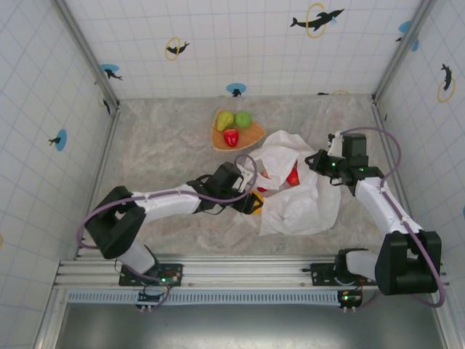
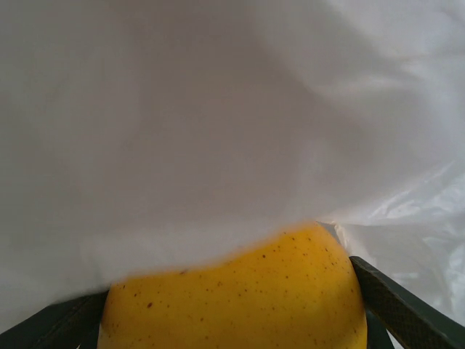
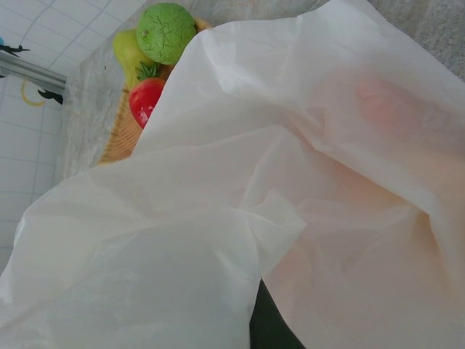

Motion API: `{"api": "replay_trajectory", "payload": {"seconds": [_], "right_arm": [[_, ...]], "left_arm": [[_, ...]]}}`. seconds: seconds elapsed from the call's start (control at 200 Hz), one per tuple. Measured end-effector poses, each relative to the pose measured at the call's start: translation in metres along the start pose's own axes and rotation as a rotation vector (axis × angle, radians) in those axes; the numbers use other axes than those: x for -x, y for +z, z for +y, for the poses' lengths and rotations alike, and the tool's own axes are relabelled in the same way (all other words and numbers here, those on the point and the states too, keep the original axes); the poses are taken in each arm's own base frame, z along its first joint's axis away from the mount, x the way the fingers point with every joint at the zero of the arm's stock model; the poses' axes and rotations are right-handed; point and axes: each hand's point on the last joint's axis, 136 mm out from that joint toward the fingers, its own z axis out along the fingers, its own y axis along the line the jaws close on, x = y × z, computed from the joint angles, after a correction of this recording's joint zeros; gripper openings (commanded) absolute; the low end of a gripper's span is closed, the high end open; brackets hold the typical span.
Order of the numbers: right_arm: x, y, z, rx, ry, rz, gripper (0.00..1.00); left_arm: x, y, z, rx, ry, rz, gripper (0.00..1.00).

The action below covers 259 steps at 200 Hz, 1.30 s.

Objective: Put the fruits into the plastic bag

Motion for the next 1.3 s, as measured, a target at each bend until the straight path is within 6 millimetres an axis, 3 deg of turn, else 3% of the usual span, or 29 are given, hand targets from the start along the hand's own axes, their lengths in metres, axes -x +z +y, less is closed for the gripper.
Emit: {"api": "replay_trajectory", "payload": {"seconds": [0.145, 0.32, 0.561, 0.691, 0.936, 1.121, 1.296], "right_arm": [[0.000, 0.000, 0.001, 0.006, 0.003, 0.002, 0.03], [-0.003, 0.002, 0.010, 0.034, -0.009, 0.010, 0.03], [-0.006, 0.003, 0.016, 0.049, -0.016, 0.022, 0.03], [-0.008, 0.004, 0.018, 0.057, -0.023, 0.030, 0.03], [-0.010, 0.004, 0.021, 0.070, -0.029, 0.037, 0.03], [-0.010, 0.004, 0.021, 0.072, -0.031, 0.038, 0.03], [-0.010, 0.004, 0.021, 0.071, -0.038, 0.037, 0.03]], "left_arm": [[0.013, 0.020, 0.007, 0.023, -0.001, -0.014, 0.49], [0.042, 0.030, 0.002, -0.004, -0.037, -0.111, 0.50], [0.111, 0.036, -0.018, -0.073, -0.079, -0.310, 0.51], [0.135, 0.041, -0.017, -0.072, -0.106, -0.388, 0.52], [0.157, 0.066, -0.007, -0.034, -0.138, -0.449, 0.59], [0.159, 0.089, -0.009, -0.020, -0.134, -0.447, 0.65], [0.159, 0.093, -0.010, -0.002, -0.130, -0.450, 0.73]]}}
